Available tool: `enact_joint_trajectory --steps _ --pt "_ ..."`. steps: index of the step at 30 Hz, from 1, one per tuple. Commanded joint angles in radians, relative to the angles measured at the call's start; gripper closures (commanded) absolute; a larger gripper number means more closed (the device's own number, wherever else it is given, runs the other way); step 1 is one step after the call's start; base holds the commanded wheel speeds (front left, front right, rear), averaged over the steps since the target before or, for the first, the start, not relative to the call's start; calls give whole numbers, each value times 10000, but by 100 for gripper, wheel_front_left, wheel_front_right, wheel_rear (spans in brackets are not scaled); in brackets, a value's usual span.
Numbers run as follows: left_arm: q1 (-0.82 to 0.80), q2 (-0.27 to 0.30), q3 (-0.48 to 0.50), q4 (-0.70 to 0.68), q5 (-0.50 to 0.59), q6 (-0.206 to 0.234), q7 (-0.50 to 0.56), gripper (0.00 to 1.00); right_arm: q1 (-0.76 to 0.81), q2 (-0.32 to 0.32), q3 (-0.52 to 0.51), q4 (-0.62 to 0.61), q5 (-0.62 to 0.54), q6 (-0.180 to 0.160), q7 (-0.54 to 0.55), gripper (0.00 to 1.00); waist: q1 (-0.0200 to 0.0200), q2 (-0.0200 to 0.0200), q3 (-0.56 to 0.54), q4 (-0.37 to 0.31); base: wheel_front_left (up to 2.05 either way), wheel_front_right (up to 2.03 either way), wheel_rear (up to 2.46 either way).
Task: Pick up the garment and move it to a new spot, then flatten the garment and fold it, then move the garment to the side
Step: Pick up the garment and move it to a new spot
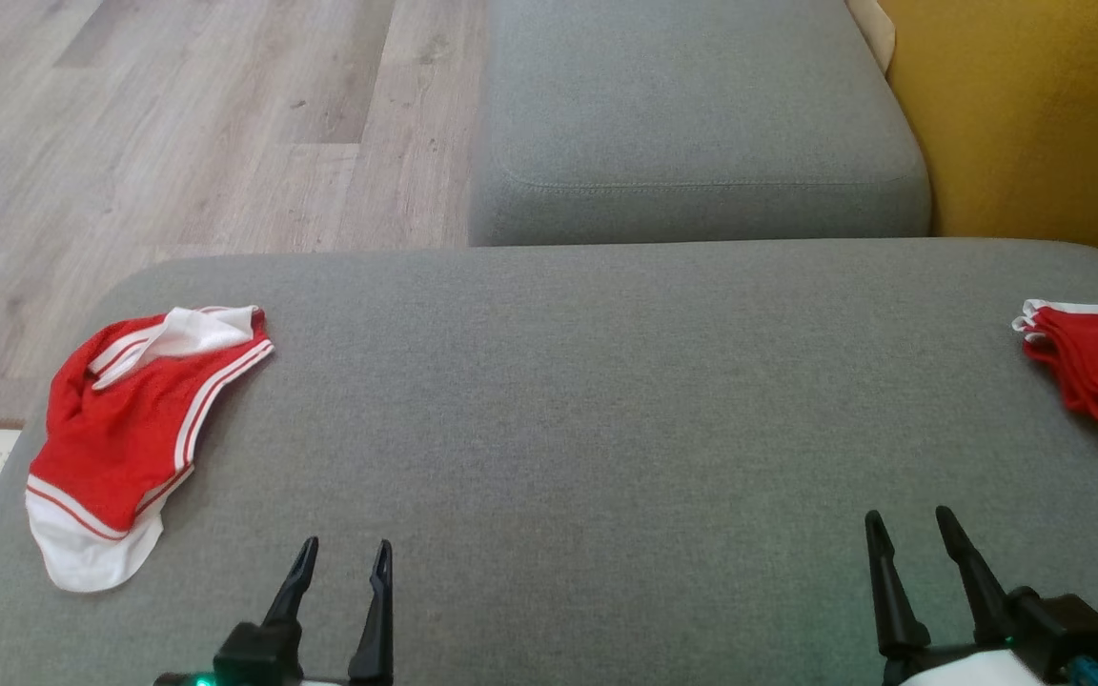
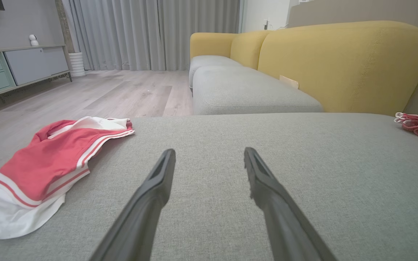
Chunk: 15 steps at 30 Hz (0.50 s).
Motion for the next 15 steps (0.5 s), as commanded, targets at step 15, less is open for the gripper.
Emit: enact_joint_trajectory --steps 15 --pt "-966 -24 343 -634 294 -32 -55 0 -118 183 -119 -68 -305 -9 -137 0 1 0 208 806 0 0 0"
